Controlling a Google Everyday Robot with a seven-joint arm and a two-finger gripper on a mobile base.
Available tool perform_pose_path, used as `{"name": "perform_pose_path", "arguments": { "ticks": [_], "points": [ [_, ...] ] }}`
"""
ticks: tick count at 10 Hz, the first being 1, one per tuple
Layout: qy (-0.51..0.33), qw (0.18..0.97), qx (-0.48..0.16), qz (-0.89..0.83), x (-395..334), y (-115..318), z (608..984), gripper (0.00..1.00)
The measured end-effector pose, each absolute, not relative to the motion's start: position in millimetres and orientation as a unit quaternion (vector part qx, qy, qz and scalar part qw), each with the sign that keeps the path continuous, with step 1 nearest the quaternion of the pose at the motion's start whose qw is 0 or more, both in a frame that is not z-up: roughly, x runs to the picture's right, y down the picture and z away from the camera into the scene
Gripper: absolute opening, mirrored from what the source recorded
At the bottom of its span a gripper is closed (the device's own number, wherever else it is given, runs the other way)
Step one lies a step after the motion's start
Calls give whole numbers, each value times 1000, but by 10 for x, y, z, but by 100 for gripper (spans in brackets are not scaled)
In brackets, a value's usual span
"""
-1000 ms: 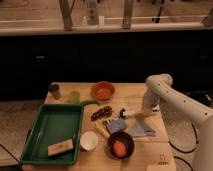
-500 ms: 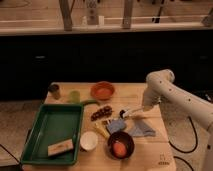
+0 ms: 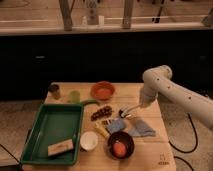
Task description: Place brush in tray
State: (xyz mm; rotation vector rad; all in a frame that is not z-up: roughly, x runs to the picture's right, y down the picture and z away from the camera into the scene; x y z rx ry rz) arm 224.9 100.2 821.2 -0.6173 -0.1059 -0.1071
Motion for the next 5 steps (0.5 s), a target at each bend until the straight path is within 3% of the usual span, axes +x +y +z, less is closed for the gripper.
{"name": "perform_pose_path", "arguments": {
  "ticks": [5],
  "points": [
    [-55, 951, -296, -67, 2097, 888, 7974, 1]
  ]
}}
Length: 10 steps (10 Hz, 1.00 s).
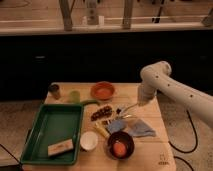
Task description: Place brush in tray
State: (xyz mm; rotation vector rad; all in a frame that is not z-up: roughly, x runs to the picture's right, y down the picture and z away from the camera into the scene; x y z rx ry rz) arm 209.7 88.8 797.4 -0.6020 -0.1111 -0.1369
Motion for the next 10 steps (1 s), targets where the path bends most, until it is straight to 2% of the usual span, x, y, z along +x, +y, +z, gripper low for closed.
{"name": "perform_pose_path", "arguments": {
  "ticks": [10],
  "points": [
    [-65, 949, -293, -100, 1873, 801, 7779, 1]
  ]
}}
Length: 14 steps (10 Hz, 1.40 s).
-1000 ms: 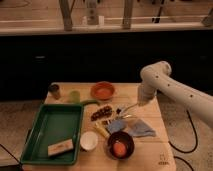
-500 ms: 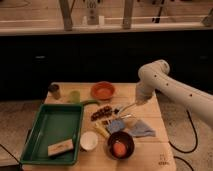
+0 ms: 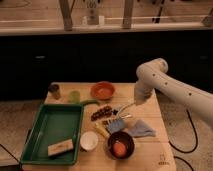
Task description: Place brush in tray
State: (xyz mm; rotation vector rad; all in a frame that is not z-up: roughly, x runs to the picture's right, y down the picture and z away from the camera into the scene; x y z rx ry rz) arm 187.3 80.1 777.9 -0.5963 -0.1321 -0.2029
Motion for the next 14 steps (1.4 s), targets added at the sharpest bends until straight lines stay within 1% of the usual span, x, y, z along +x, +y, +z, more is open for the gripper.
{"name": "perform_pose_path", "arguments": {
  "ticks": [14],
  "points": [
    [-77, 939, -293, -165, 1577, 802, 7574, 1]
  ]
}}
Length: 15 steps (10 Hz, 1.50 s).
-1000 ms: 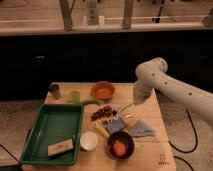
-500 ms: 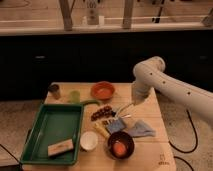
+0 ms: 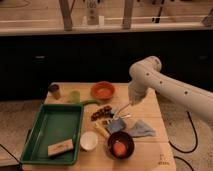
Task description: Place brush in tray
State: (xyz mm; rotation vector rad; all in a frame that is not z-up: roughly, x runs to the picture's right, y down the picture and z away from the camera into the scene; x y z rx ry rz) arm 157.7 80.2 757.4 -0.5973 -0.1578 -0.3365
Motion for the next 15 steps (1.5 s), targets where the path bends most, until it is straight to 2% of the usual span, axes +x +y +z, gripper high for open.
{"name": "perform_pose_path", "arguments": {
  "ticks": [15],
  "points": [
    [-106, 917, -270, -274, 894, 826, 7438, 1]
  ]
}}
